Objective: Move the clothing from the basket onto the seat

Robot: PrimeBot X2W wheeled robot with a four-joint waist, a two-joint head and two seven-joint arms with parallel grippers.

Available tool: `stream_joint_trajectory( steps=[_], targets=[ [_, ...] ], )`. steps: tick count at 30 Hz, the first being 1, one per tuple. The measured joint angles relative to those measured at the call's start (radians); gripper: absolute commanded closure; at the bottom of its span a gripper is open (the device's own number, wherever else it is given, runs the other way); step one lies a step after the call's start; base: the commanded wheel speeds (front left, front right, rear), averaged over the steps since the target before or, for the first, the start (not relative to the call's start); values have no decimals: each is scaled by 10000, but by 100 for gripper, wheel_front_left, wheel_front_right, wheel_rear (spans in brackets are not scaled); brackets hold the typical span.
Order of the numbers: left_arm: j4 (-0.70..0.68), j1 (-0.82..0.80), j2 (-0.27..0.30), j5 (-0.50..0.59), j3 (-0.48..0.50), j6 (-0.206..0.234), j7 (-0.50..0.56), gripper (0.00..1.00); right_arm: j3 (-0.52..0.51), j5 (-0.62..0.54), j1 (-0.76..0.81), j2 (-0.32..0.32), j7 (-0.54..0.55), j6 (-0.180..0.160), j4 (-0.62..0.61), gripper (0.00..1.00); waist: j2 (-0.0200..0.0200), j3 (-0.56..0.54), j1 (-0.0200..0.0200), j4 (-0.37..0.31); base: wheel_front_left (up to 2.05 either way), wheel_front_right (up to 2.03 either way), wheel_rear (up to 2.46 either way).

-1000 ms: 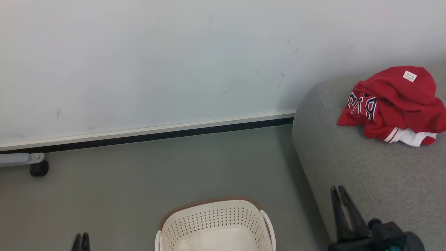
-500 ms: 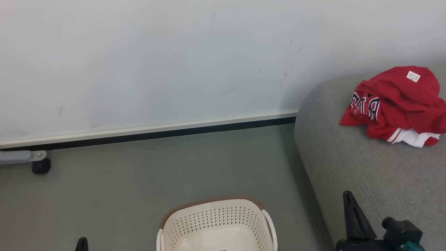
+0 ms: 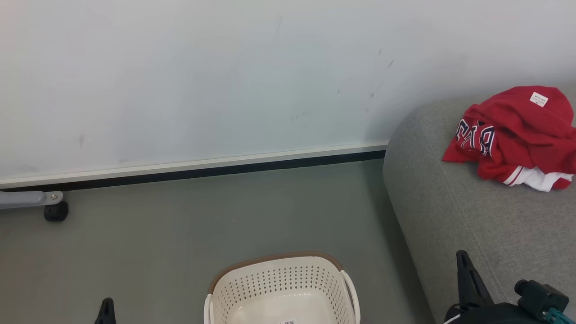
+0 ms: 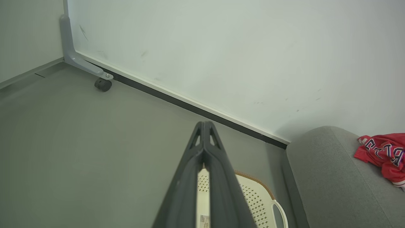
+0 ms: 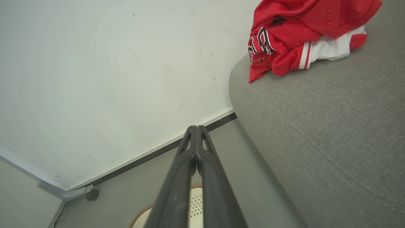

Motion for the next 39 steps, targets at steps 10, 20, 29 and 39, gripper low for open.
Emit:
stream_joint_trajectory(
  steps=[10, 20, 29, 39],
  targets=[
    [259, -303, -192, -1256, 146, -267, 364, 100, -431, 1429, -198, 84, 357, 261, 140, 100, 0, 25, 0, 67, 0, 0, 0],
    [527, -630, -380, -2502, 334, -522, 752, 100, -863, 2878, -217, 194, 725, 522, 374, 100, 0, 50, 0, 133, 0, 0, 0],
    [780, -1027, -523, -3682, 460, -706, 1053, 100, -1241, 4165, -403, 255, 1066, 723, 525, 100, 0, 72, 0, 193, 0, 0, 0],
    [1020, -1415, -715, -4838, 594, -968, 1392, 100, -1616, 5444, -444, 326, 1400, 966, 711, 100, 0, 95, 0, 253, 0, 0, 0]
  ],
)
